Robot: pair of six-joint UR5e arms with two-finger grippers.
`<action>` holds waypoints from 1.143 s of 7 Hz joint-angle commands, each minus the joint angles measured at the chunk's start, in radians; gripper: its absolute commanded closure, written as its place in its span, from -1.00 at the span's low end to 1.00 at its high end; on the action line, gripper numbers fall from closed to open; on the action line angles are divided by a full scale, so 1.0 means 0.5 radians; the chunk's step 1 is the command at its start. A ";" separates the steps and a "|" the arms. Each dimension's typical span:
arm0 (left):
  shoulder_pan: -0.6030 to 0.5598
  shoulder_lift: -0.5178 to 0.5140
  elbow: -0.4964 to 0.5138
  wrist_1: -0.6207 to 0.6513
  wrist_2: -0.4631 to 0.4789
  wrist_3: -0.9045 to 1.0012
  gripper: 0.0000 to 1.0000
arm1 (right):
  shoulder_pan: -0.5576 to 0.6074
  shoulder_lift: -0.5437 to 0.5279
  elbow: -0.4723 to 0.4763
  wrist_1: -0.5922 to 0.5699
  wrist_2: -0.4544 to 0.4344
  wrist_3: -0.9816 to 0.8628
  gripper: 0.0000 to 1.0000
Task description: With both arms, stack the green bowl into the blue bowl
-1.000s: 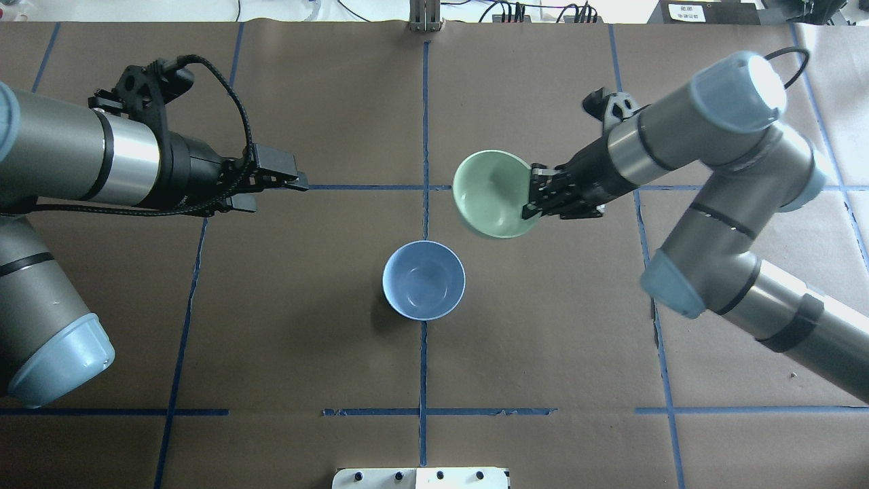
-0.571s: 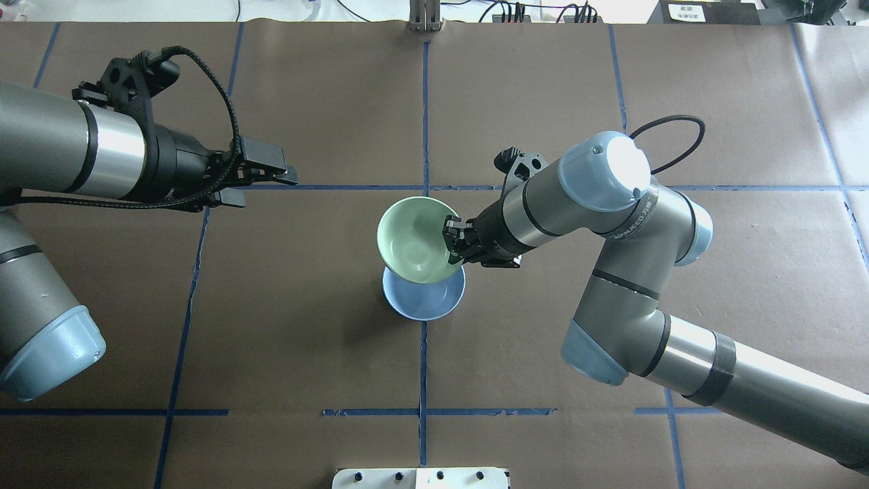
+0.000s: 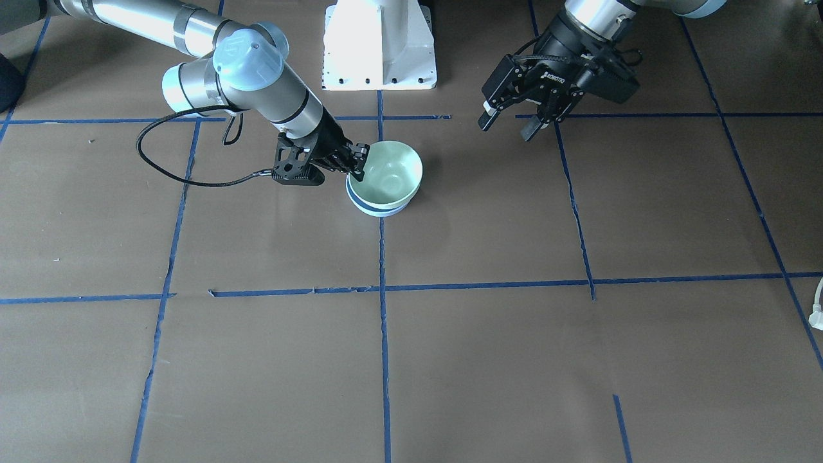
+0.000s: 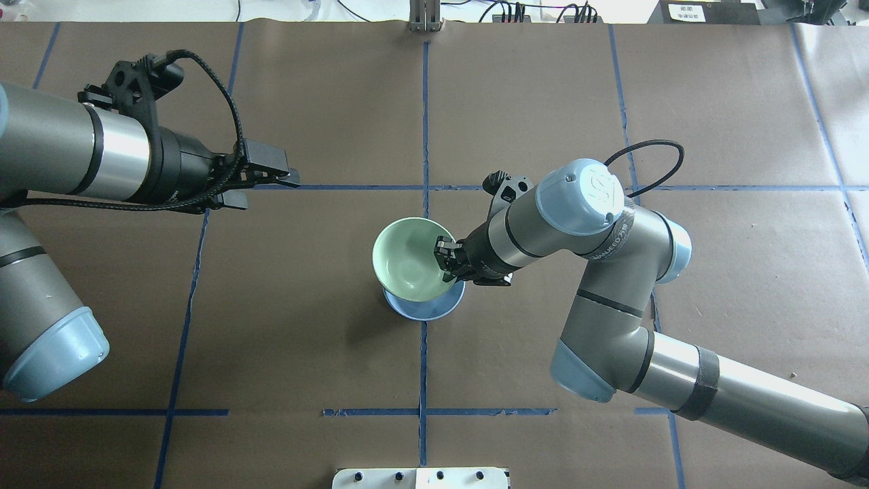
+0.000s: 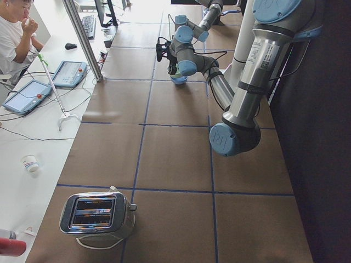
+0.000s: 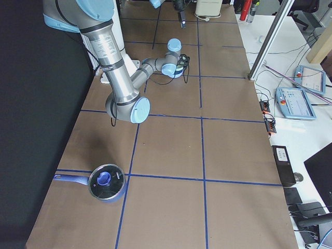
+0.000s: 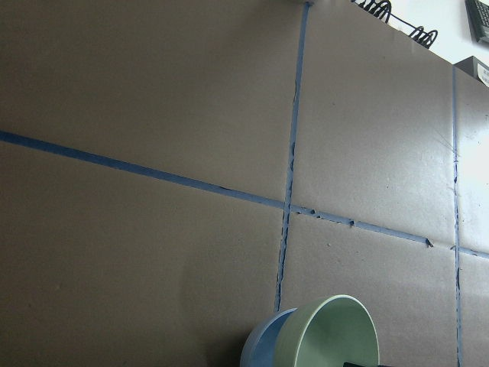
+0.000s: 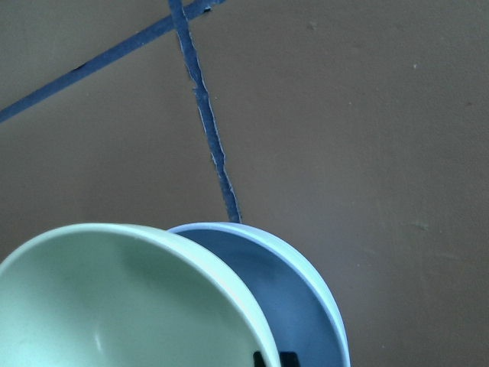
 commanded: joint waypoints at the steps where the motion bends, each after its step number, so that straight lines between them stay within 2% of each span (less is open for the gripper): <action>1: 0.003 -0.013 0.008 0.002 0.003 0.000 -0.81 | -0.020 -0.018 -0.020 -0.004 -0.004 -0.016 -0.48; 2: 0.006 -0.016 0.008 -0.001 0.006 0.003 -0.81 | -0.014 -0.051 -0.011 0.008 -0.001 -0.016 -0.99; 3: 0.003 -0.016 0.014 -0.001 0.006 0.003 -0.81 | -0.005 -0.091 0.044 0.012 0.002 -0.022 -1.00; 4: 0.003 -0.016 0.033 -0.001 0.009 0.006 -0.81 | 0.095 -0.149 0.203 -0.010 0.035 -0.025 -1.00; 6: -0.001 -0.004 0.079 -0.001 0.000 0.018 -0.81 | 0.298 -0.440 0.418 -0.004 0.131 -0.031 -1.00; 7: -0.019 0.014 0.076 0.005 -0.006 0.146 -0.81 | 0.466 -0.569 0.449 0.002 0.249 -0.061 -1.00; 8: -0.031 0.127 0.073 0.005 -0.006 0.320 -0.81 | 0.689 -0.780 0.450 0.002 0.396 -0.414 -1.00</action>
